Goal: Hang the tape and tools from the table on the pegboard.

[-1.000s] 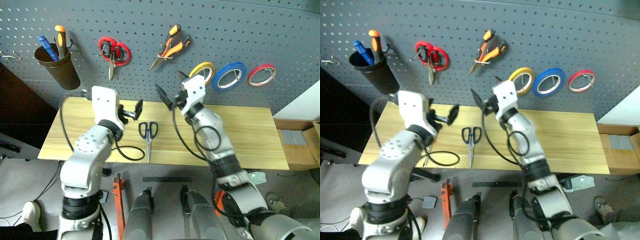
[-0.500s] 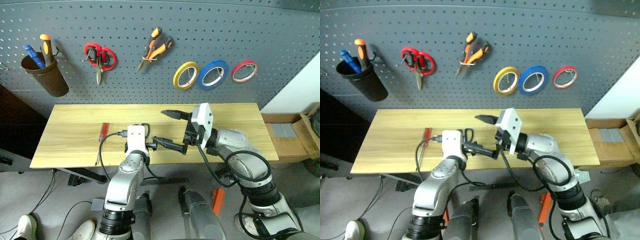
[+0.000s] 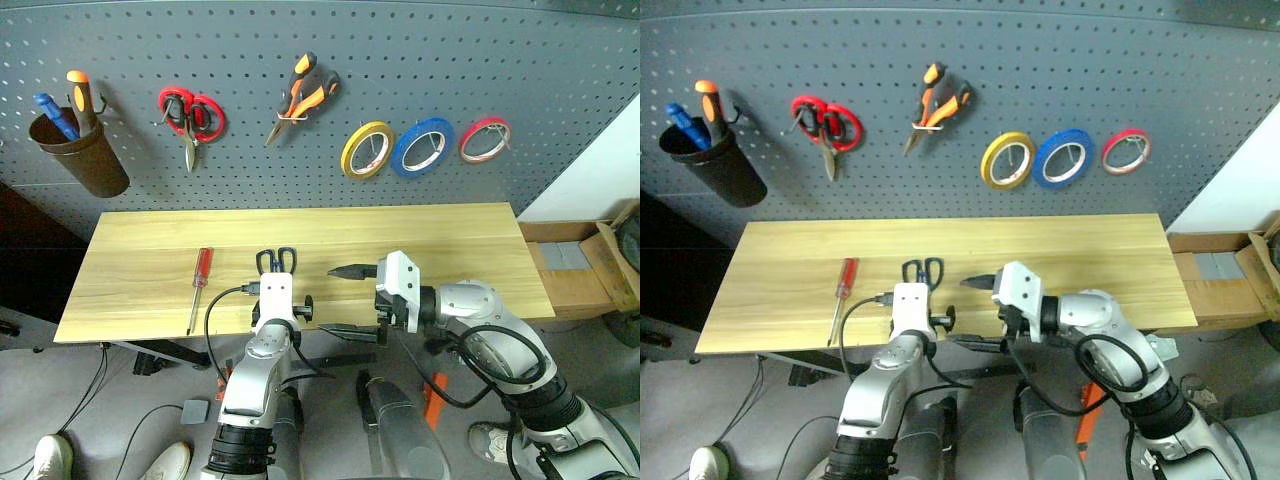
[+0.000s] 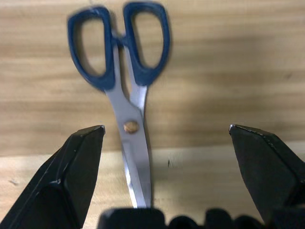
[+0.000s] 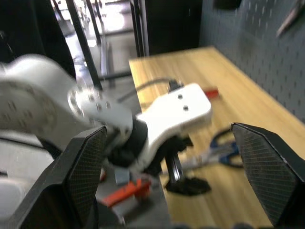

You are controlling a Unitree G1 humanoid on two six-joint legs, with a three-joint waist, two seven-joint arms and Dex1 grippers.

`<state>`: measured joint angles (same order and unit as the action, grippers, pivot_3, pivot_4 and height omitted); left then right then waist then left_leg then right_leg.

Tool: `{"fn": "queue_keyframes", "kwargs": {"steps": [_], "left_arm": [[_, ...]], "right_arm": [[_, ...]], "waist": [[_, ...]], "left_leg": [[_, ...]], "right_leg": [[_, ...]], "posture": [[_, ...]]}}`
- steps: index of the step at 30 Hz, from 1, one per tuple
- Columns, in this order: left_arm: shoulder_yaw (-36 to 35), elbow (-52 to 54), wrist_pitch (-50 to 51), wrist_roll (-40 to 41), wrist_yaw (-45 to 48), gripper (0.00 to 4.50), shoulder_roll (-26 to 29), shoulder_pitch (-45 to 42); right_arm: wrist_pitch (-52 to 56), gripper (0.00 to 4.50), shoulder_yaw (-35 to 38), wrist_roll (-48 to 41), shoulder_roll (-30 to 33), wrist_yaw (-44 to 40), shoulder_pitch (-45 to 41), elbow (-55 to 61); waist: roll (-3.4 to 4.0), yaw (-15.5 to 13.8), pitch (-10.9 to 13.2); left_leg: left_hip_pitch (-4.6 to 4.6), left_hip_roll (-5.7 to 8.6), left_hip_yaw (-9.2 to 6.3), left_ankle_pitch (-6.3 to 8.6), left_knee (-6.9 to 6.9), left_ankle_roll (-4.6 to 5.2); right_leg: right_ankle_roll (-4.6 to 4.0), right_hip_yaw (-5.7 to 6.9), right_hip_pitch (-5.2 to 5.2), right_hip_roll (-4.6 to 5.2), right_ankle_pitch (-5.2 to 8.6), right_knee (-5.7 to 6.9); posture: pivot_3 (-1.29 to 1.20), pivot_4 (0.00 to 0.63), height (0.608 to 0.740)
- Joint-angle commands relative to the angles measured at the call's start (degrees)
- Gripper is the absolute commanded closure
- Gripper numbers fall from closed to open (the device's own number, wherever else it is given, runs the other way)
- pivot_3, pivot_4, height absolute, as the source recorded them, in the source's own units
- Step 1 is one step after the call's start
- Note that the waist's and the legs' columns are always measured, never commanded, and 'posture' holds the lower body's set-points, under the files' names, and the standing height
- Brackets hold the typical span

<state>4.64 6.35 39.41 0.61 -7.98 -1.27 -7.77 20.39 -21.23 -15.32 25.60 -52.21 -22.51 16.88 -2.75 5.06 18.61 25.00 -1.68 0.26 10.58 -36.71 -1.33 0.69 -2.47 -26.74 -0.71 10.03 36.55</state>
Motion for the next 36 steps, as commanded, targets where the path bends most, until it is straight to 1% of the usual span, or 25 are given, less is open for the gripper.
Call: {"fn": "queue_keyframes", "kwargs": {"steps": [1, 5, 9, 14, 18, 27, 34, 36], "left_arm": [[0.2, -0.3, -1.3, -0.7, 0.7, 0.0, 0.0, -0.3], [-0.4, -0.9, -0.8, -1.5, 0.1, 0.0, 0.3, -0.7], [-1.2, -1.1, 0.9, -2.9, -1.2, 0.0, 0.8, -0.7], [-1.5, -2.1, 1.0, -2.3, 0.2, 0.0, 0.7, -0.4], [-2.2, -2.7, 1.4, -2.0, 0.4, 0.0, 0.3, -0.3], [-3.1, -2.6, 4.0, -3.6, -1.2, 0.0, 0.6, -0.2], [-4.8, -3.3, 3.2, -2.0, 0.9, 0.0, 0.8, -0.3], [-6.0, -3.7, 3.1, -0.5, 1.9, 0.36, 0.2, -0.3]], "right_arm": [[-3.2, 0.03, -0.3, 1.8, 0.9, -1.2, 0.5, -0.7], [-4.1, 0.03, -0.3, 2.7, 1.2, -1.5, 0.7, -1.7], [-4.5, 0.03, -0.5, 3.8, 1.9, -2.4, 1.2, -2.3], [-4.8, 0.03, -0.8, 4.9, 2.9, -3.3, 1.5, -2.4], [-4.7, 0.03, -0.5, 5.3, 3.0, -3.7, 1.4, -2.5], [-3.6, 0.03, -0.6, 4.8, 3.0, -3.9, 1.5, -1.9], [-4.2, 0.03, -0.4, 5.8, 2.9, -4.0, 0.8, -3.2], [-4.1, 0.0, -0.2, 5.9, 2.8, -3.9, 0.7, -3.3]], "waist": [[0.01, 0.0, 0.0], [0.01, 0.0, 0.0], [0.01, -0.1, 0.0], [0.02, -0.1, 0.0], [0.01, -0.1, 0.0], [0.01, -0.1, 0.0], [0.02, 0.0, 0.0], [0.03, 0.0, 0.1]], "left_leg": [[0.0, -0.01, -0.01, 0.0, 0.04, 0.0], [0.01, -0.01, 0.06, -0.01, 0.42, 0.01], [0.01, -0.01, 0.1, 0.04, 0.74, -0.04], [0.0, -0.03, 0.08, 0.14, 0.76, -0.13], [0.0, -0.02, 0.09, 0.15, 0.71, -0.13], [-0.02, -0.01, 0.08, 0.15, 0.71, -0.13], [-0.04, -0.02, 0.08, 0.15, 0.72, -0.14], [-0.04, -0.02, 0.08, 0.15, 0.72, -0.14]], "right_leg": [[0.0, 0.01, 0.01, 0.0, 0.0, -0.09], [0.0, -0.02, 0.04, 0.0, 0.0, -0.48], [0.09, -0.04, 0.01, 0.0, 0.02, -0.54], [0.32, -0.02, 0.01, -0.01, 0.03, -0.53], [0.11, -0.03, 0.02, -0.01, 0.16, -0.53], [0.09, -0.03, 0.03, -0.01, 0.17, -0.53], [0.08, -0.03, 0.03, -0.01, 0.18, -0.53], [0.07, -0.03, 0.03, -0.01, 0.18, -0.53]], "posture": [[-0.13, 0.358, 0.74], [-0.14, 0.363, 0.74], [-0.14, 0.365, 0.74], [-0.15, 0.367, 0.74], [-0.15, 0.363, 0.74], [-0.15, 0.364, 0.74], [-0.15, 0.373, 0.74], [-0.15, 0.376, 0.74]]}}
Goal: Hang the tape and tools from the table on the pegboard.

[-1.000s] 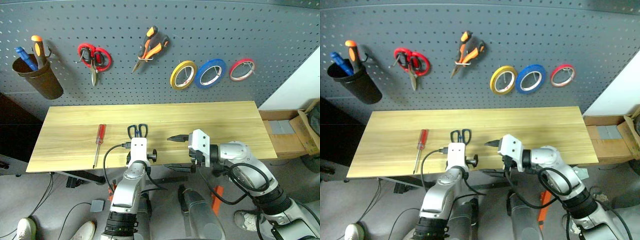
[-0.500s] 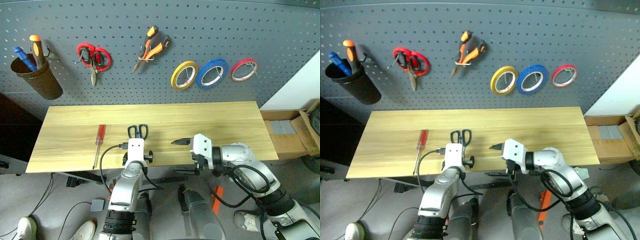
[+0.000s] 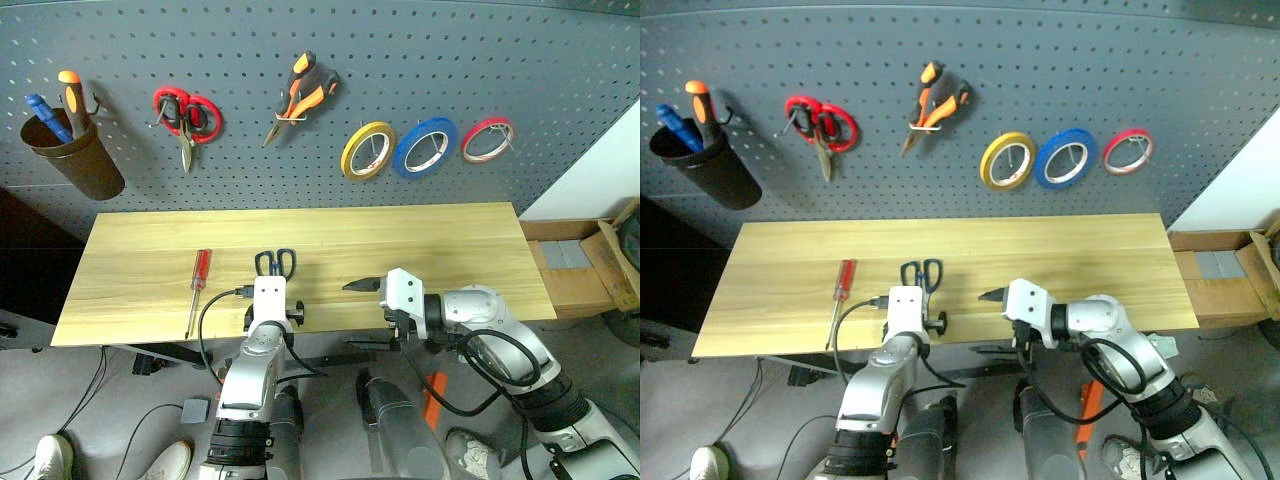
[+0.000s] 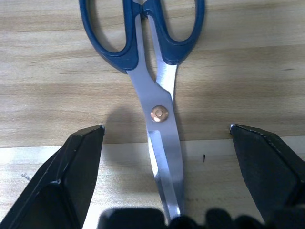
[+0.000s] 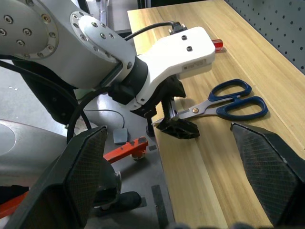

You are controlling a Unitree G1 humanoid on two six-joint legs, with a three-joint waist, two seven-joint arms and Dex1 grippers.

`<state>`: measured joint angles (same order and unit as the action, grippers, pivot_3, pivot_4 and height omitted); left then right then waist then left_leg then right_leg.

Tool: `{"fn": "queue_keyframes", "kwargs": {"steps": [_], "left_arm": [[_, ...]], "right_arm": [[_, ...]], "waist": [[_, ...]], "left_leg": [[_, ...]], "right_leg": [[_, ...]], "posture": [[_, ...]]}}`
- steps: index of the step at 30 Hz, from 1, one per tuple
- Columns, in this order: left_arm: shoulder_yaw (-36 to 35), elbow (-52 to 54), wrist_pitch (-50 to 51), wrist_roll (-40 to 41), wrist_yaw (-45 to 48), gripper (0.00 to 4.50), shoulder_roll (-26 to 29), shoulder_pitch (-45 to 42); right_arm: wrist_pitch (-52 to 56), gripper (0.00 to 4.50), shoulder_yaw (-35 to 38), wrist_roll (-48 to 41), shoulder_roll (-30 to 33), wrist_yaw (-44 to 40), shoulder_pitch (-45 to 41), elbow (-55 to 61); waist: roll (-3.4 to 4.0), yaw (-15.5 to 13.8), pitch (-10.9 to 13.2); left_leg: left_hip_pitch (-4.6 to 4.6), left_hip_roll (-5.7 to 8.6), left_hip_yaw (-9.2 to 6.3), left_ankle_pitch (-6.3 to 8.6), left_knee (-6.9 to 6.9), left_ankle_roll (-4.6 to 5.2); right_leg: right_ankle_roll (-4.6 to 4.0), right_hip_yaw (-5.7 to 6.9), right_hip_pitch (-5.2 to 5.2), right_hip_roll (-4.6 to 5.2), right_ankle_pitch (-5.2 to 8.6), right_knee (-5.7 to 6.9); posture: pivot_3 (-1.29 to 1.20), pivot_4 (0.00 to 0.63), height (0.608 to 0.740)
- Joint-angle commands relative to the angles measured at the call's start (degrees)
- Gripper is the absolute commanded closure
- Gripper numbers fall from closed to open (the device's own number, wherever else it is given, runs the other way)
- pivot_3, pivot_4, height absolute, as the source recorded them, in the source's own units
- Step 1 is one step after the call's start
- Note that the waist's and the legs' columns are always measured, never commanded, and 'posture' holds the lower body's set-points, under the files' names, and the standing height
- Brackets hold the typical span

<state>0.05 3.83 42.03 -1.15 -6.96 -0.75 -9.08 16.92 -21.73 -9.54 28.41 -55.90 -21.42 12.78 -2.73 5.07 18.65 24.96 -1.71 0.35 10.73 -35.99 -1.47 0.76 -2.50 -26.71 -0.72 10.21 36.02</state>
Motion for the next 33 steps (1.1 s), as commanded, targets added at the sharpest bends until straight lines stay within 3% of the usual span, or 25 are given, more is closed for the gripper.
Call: {"fn": "queue_keyframes", "kwargs": {"steps": [1, 11, 22, 28, 33], "left_arm": [[-1.9, -1.3, 0.7, 1.5, 1.0, 0.55, -0.4, 0.9], [-3.5, -2.0, 0.6, 2.0, 1.7, 3.99, 0.6, 0.5], [-1.3, 3.5, -0.8, 1.0, 2.4, 4.02, 2.0, 2.0], [3.6, 22.0, -6.2, -4.8, 1.2, 4.02, 5.4, 10.9], [8.8, 29.0, -14.1, -13.1, 0.7, 4.02, 11.4, 17.0]], "right_arm": [[-0.7, 0.0, 0.3, 0.2, 0.0, -0.1, -0.4, 0.8], [-0.8, 0.0, 0.9, 0.4, -0.4, 0.2, -0.5, 0.1], [-1.3, 0.0, 1.8, -0.2, -1.5, 0.2, -1.4, -0.9], [3.2, 0.0, 5.4, -5.9, -5.2, 4.3, 1.0, 6.9], [6.0, 0.0, 7.9, -10.0, -8.0, 8.0, 2.3, 11.4]], "waist": [[0.01, 0.0, 0.0], [0.08, 0.0, 0.1], [0.1, 0.1, 0.1], [0.06, -0.1, 0.3], [0.09, -0.2, 0.3]], "left_leg": [[0.0, 0.0, 0.0, 0.0, 0.0, 0.0], [-0.02, 0.0, 0.02, 0.0, 0.01, 0.0], [-0.03, -0.01, 0.02, 0.01, 0.08, -0.01], [0.23, -0.09, 0.03, 0.09, 0.2, -0.14], [0.37, -0.1, 0.01, 0.15, 0.18, -0.24]], "right_leg": [[-0.01, 0.0, 0.0, 0.0, 0.01, 0.0], [-0.02, -0.02, 0.0, 0.01, 0.02, -0.01], [-0.04, -0.01, -0.02, 0.0, 0.03, -0.05], [-0.03, -0.02, -0.34, 0.0, 0.12, -0.01], [0.22, -0.04, -0.45, 0.02, 0.03, -0.02]], "posture": [[-0.15, 0.377, 0.74], [-0.14, 0.38, 0.74], [-0.14, 0.365, 0.74], [-0.14, 0.355, 0.74], [-0.12, 0.339, 0.74]]}}
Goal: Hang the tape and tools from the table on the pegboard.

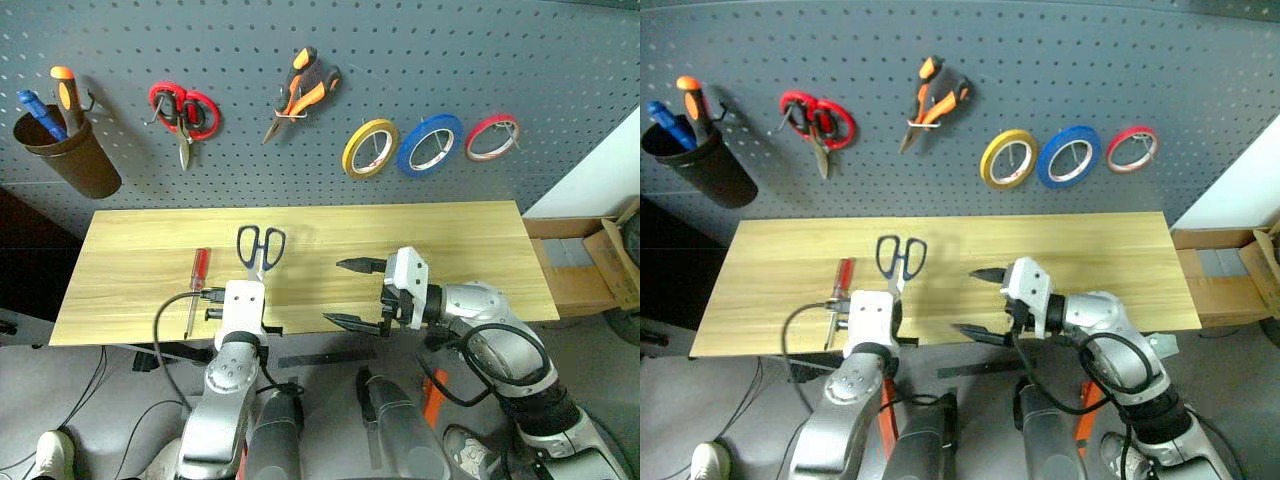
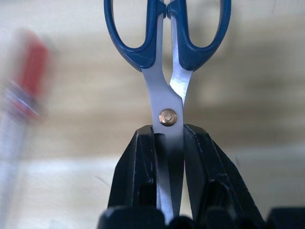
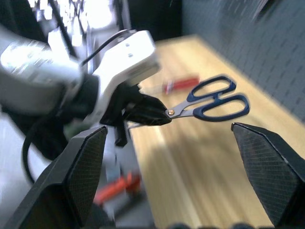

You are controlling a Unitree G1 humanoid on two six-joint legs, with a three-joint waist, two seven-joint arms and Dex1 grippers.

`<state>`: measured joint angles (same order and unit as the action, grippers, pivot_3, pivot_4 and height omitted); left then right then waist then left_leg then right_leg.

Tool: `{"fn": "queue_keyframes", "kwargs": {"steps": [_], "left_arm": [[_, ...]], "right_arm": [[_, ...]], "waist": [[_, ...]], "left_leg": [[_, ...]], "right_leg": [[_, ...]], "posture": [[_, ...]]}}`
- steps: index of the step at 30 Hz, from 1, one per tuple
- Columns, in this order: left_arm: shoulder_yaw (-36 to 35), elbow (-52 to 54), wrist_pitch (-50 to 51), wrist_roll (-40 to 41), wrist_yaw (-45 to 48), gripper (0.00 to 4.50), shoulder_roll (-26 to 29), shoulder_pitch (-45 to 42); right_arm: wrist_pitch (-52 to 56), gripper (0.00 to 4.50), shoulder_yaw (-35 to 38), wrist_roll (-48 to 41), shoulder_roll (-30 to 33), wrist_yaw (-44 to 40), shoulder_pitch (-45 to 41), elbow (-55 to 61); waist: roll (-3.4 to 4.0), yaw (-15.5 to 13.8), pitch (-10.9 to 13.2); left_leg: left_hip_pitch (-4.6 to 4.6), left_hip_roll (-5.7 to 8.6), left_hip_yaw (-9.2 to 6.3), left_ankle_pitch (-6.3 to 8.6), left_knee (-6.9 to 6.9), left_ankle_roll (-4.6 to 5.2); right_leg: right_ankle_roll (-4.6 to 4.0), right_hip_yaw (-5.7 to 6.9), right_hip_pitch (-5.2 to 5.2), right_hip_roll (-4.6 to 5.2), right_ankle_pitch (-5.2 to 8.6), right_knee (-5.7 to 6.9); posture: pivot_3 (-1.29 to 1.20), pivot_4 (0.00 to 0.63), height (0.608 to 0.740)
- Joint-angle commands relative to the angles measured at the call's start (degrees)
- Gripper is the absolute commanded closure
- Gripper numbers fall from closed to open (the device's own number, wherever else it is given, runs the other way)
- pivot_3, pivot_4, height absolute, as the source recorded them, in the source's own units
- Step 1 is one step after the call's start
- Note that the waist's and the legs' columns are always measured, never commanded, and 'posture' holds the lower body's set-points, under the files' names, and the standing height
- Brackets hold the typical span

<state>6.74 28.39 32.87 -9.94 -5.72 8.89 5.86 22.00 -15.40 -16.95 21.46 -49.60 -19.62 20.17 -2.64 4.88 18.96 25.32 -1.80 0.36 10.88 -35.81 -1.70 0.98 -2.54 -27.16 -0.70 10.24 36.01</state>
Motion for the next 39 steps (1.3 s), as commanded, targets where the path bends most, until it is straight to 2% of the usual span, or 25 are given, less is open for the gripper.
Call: {"fn": "queue_keyframes", "kwargs": {"steps": [1, 6, 13, 14, 17, 24, 30, 39], "left_arm": [[2.2, 5.5, -7.0, -5.7, -0.8, 4.02, 2.8, 3.1], [0.6, 7.8, -14.0, -9.4, -1.5, 4.02, 5.0, 5.7], [-2.8, 7.9, -18.0, -11.8, -2.5, 4.02, 4.0, 3.4], [-4.0, 7.8, -18.0, -11.6, -2.7, 4.02, 3.7, 2.5], [-6.8, 7.4, -18.0, -11.0, -2.6, 4.02, 3.2, 0.4], [-14.8, 2.4, -19.1, -7.9, -0.4, 4.02, 5.9, -8.2], [-17.4, -2.5, -20.7, -5.5, 1.2, 4.02, 7.7, -13.4], [-18.5, -6.6, -21.8, -2.7, 3.2, 4.02, 8.2, -15.9]], "right_arm": [[1.6, 0.0, 2.0, -3.6, -1.9, 2.6, 0.7, 5.2], [5.7, 0.0, 4.7, -8.6, -6.9, 9.1, 0.2, 8.9], [5.7, 0.0, 7.0, -11.3, -11.1, 14.7, -1.9, 9.0], [5.3, 0.0, 7.0, -11.2, -11.3, 14.8, -2.2, 8.7], [4.0, 0.0, 7.0, -10.9, -11.7, 15.0, -2.8, 7.6], [0.7, 0.0, 7.0, -9.9, -12.6, 15.2, -4.9, 4.5], [-0.4, 0.0, 6.7, -9.3, -12.5, 15.2, -5.5, 3.7], [-0.1, 0.0, 6.6, -8.6, -11.8, 16.5, -5.2, 4.1]], "waist": [[0.0, 0.0, 0.0], [0.0, 0.1, 0.0], [-0.02, 0.0, -0.1], [-0.02, -0.1, -0.1], [-0.06, -0.1, -0.3], [-0.41, -0.1, -1.2], [-0.64, -0.1, -1.7], [-0.65, -0.1, -1.9]], "left_leg": [[0.01, -0.01, 0.0, 0.0, -0.02, -0.01], [0.07, -0.06, 0.0, 0.01, -0.05, -0.01], [0.29, -0.01, 0.0, 0.0, -0.08, -0.01], [0.32, -0.01, -0.02, 0.0, -0.1, 0.0], [0.4, 0.02, -0.11, 0.0, -0.19, 0.0], [0.38, 0.01, -0.14, -0.01, -0.29, 0.0], [0.38, 0.01, -0.1, -0.02, -0.42, 0.0], [0.36, -0.03, -0.14, -0.02, -0.67, 0.0]], "right_leg": [[-0.15, 0.0, 0.0, 0.01, 0.09, -0.02], [-0.25, 0.0, -0.08, 0.09, 0.15, -0.02], [-0.18, 0.06, -0.18, 0.09, 0.11, -0.03], [0.07, 0.1, -0.19, 0.09, -0.04, -0.03], [0.12, 0.21, -0.19, 0.04, -0.08, -0.01], [0.22, 0.23, -0.15, 0.0, -0.16, 0.08], [0.33, 0.18, -0.1, 0.05, -0.24, 0.11], [0.32, 0.19, -0.09, 0.06, -0.25, 0.45]], "posture": [[-0.12, 0.335, 0.74], [-0.11, 0.311, 0.74], [-0.09, 0.274, 0.74], [-0.09, 0.271, 0.74], [-0.08, 0.256, 0.74], [-0.08, 0.236, 0.74], [-0.08, 0.239, 0.74], [-0.09, 0.254, 0.74]]}}
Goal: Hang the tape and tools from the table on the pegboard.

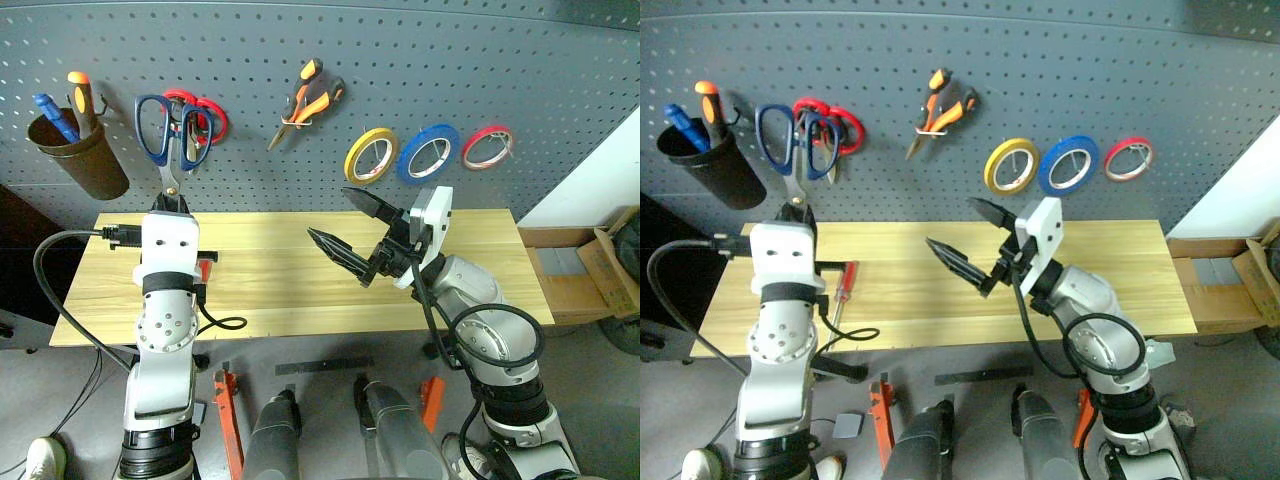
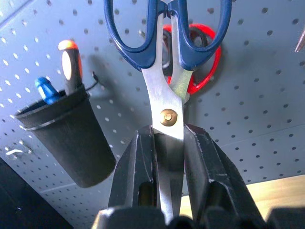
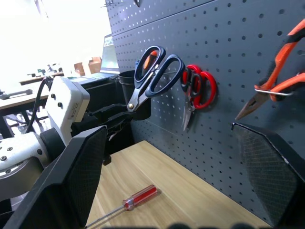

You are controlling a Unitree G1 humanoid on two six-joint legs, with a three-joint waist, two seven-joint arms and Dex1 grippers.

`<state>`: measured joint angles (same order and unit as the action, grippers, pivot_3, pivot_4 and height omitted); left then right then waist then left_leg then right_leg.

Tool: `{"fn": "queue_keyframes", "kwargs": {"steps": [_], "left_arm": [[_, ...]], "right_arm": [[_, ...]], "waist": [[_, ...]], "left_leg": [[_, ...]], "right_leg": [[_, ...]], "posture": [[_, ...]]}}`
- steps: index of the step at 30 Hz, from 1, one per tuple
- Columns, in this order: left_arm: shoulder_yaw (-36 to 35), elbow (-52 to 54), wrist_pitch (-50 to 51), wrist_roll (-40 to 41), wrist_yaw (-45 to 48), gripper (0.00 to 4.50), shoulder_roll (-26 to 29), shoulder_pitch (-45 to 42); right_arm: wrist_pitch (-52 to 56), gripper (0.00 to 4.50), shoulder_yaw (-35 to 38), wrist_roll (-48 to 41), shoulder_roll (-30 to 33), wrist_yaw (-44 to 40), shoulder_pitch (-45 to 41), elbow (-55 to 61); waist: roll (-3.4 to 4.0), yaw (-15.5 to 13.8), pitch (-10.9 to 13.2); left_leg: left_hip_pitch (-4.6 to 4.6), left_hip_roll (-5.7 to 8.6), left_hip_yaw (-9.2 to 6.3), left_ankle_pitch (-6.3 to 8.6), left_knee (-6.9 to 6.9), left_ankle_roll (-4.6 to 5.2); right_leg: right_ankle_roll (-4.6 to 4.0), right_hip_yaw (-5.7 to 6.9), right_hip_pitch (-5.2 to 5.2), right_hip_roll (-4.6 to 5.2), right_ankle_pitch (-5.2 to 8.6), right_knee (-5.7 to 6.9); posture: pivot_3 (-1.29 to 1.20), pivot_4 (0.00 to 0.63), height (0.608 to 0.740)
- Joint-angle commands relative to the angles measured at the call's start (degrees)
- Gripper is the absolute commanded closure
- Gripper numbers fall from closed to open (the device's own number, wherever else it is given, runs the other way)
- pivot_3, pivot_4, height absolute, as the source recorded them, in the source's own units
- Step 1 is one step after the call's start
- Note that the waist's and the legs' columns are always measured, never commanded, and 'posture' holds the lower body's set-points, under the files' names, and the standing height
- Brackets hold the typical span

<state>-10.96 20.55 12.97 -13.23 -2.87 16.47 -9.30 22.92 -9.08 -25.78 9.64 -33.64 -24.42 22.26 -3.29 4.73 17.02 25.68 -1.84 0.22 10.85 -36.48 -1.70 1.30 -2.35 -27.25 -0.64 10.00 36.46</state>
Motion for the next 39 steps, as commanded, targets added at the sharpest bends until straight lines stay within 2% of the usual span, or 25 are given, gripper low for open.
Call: {"fn": "queue_keyframes", "kwargs": {"steps": [1, 5, 11, 17, 28, 39], "left_arm": [[-1.0, 1.1, -1.9, 0.7, 0.3, 4.02, 0.7, -0.8], [-1.7, 0.0, -1.8, 1.7, 0.6, 4.02, 1.0, -1.0], [-2.9, -2.8, -2.5, 3.1, 1.1, 4.02, 2.0, -2.7], [-3.7, -5.2, -3.1, 4.1, 1.3, 4.02, 2.7, -3.7], [-3.1, -12.6, -3.3, 8.4, 6.5, 4.02, 4.8, -7.4], [-4.2, -24.2, -5.2, 10.7, 7.5, 4.02, 7.3, -15.3]], "right_arm": [[-1.0, 0.0, 0.2, 0.3, 0.2, 0.7, -0.3, 2.0], [-0.8, 0.0, 0.1, 0.3, 0.4, 1.1, -0.1, 2.2], [-0.5, 0.0, 0.0, 0.0, 0.9, 1.5, 0.1, 2.8], [-0.2, 0.0, -0.6, -0.2, 1.7, 0.8, 0.0, 3.5], [1.1, 0.0, -1.5, 0.1, 1.8, 2.1, -0.4, 3.7], [1.0, 0.0, -2.0, 0.8, 2.5, 2.1, -0.7, 3.9]], "waist": [[0.0, 0.0, 0.0], [0.0, 0.0, 0.0], [0.0, 0.0, 0.0], [0.01, 0.0, 0.0], [0.01, 0.0, 0.0], [0.01, 0.1, 0.0]], "left_leg": [[-0.01, 0.0, 0.0, 0.0, -0.11, 0.0], [-0.08, 0.0, 0.0, 0.0, -0.5, 0.01], [-0.34, 0.0, 0.08, -0.15, -0.49, 0.2], [-0.34, -0.01, 0.12, -0.16, -0.47, 0.22], [-0.33, -0.02, 0.16, -0.16, -0.48, 0.22], [-0.34, -0.03, 0.15, -0.16, -0.49, 0.22]], "right_leg": [[0.0, -0.01, 0.0, 0.0, 0.01, 0.12], [-0.02, -0.02, 0.02, -0.01, 0.01, 0.51], [-0.29, -0.02, 0.2, -0.05, -0.12, 0.53], [-0.19, -0.05, 0.2, -0.06, -0.18, 0.52], [-0.19, -0.07, 0.19, -0.05, -0.19, 0.53], [-0.18, -0.05, 0.19, -0.06, -0.19, 0.54]], "posture": [[-0.09, 0.254, 0.74], [-0.1, 0.255, 0.74], [-0.1, 0.253, 0.74], [-0.1, 0.256, 0.74], [-0.11, 0.269, 0.74], [-0.12, 0.276, 0.74]]}}
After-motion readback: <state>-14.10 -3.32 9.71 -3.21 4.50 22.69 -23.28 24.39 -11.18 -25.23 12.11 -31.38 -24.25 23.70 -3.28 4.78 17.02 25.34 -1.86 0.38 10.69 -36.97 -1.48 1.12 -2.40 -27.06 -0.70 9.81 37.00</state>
